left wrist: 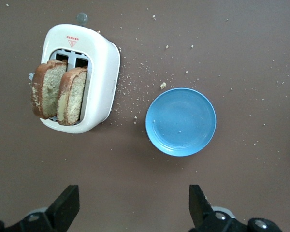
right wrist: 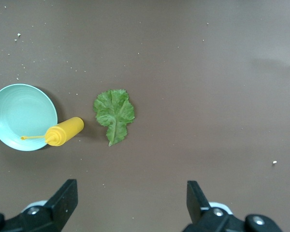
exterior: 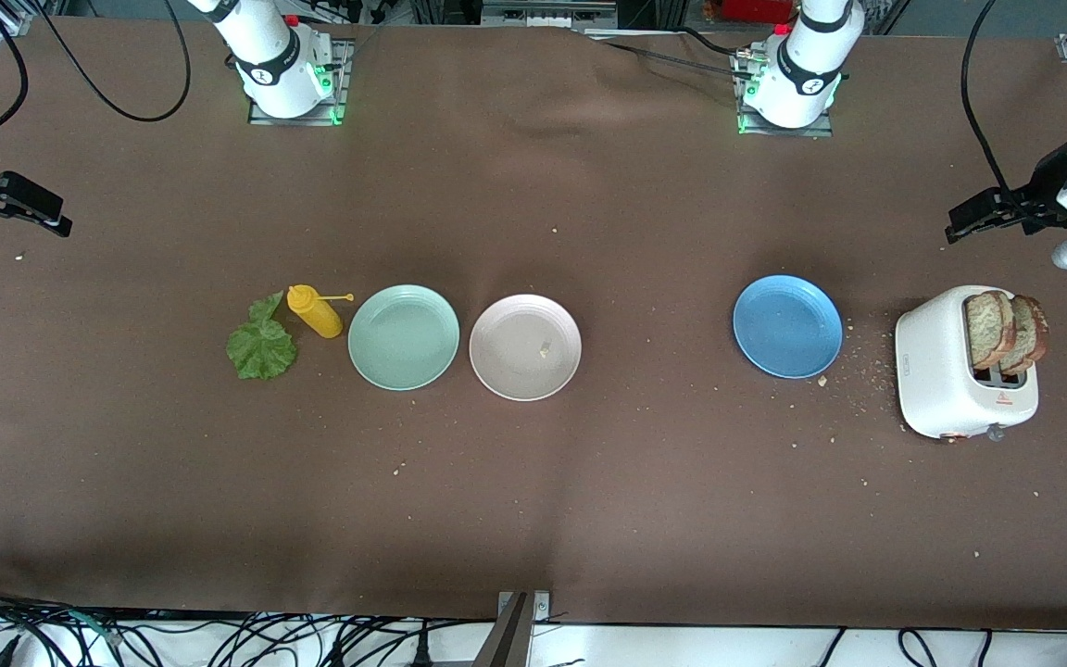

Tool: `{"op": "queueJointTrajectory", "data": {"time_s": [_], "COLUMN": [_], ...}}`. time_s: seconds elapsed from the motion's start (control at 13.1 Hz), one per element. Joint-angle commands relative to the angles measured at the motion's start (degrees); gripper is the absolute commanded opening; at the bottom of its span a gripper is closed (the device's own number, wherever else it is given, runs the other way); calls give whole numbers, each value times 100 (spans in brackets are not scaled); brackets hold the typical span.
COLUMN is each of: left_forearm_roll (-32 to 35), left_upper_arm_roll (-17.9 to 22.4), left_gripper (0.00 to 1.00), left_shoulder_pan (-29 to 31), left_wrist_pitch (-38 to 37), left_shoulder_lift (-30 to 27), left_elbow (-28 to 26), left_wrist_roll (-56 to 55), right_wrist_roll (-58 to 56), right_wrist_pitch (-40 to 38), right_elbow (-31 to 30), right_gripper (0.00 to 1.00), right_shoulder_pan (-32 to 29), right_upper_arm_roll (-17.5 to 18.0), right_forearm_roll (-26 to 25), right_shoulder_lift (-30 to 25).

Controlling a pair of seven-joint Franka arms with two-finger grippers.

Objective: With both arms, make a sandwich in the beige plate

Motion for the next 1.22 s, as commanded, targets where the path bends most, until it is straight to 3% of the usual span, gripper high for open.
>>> {"op": "queueJointTrajectory", "data": {"time_s": [0.0,1.14], "left_forearm_roll": [145,145], "left_upper_arm_roll": [-59,-76], "left_gripper": [100,100], "left_shoulder_pan": [67,58], "left_wrist_pitch": [111,103], "left_shoulder_lift": [-104,-104], "left_elbow": [-129,-138], "left_wrist_roll": [109,101], "right_wrist_roll": [99,90], "right_wrist_pitch": [-101,-92], "right_elbow": [93,102], "right_gripper": [100,100], "right_shoulder_pan": [28,28], "right_upper_arm_roll": [4,22], "right_forearm_roll": [25,131], "right_shoulder_lift": [15,15]}}
